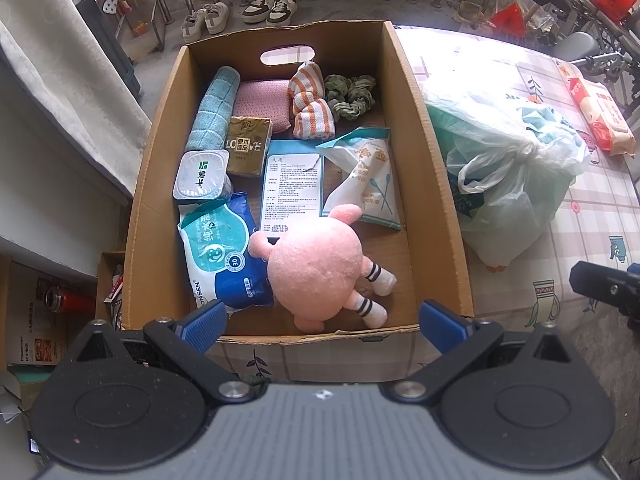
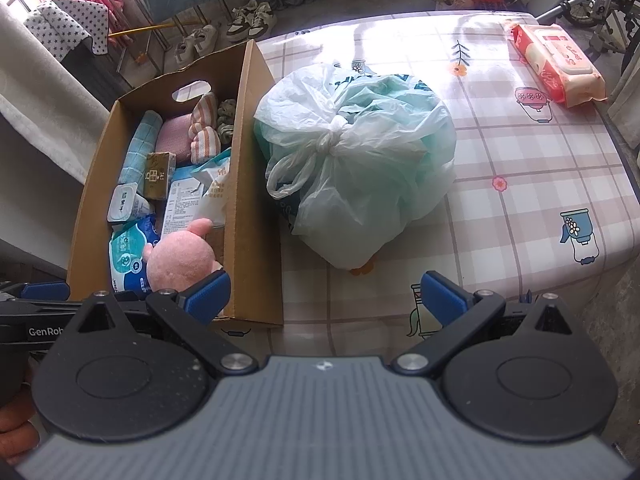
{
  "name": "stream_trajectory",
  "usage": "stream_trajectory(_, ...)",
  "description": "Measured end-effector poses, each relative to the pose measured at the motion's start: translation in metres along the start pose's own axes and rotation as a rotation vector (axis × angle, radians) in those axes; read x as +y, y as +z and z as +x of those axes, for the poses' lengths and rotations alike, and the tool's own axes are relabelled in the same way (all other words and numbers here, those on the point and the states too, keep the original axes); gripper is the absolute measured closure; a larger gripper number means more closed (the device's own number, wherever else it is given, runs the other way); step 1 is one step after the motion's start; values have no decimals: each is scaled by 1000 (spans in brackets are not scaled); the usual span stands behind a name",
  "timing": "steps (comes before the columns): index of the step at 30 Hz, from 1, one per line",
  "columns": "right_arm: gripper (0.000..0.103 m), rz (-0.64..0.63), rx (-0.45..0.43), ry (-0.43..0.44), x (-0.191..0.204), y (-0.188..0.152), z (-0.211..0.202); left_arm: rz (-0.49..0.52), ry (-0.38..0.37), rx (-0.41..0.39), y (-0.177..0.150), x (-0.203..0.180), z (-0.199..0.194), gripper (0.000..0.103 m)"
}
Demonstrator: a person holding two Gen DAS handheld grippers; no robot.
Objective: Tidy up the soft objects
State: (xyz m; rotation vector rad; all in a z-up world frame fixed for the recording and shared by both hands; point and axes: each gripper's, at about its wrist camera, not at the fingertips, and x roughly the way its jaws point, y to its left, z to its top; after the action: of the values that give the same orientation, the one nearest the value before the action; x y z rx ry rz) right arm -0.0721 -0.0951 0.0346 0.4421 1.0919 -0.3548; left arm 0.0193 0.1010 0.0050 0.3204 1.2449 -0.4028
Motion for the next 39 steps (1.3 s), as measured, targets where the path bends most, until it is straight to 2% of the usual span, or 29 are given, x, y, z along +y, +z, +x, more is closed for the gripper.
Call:
stream_trajectory(18,1,-66,39,7,3,5,7,-2,8,-5,4,0,-1,0)
stream_trajectory(31,1,-157,95,10,19,13,20,-27,6,43,0,7,5,0)
stream_trajectory(39,1,-167,113,3,22,11,24,-35,6,61,0,10,10,0)
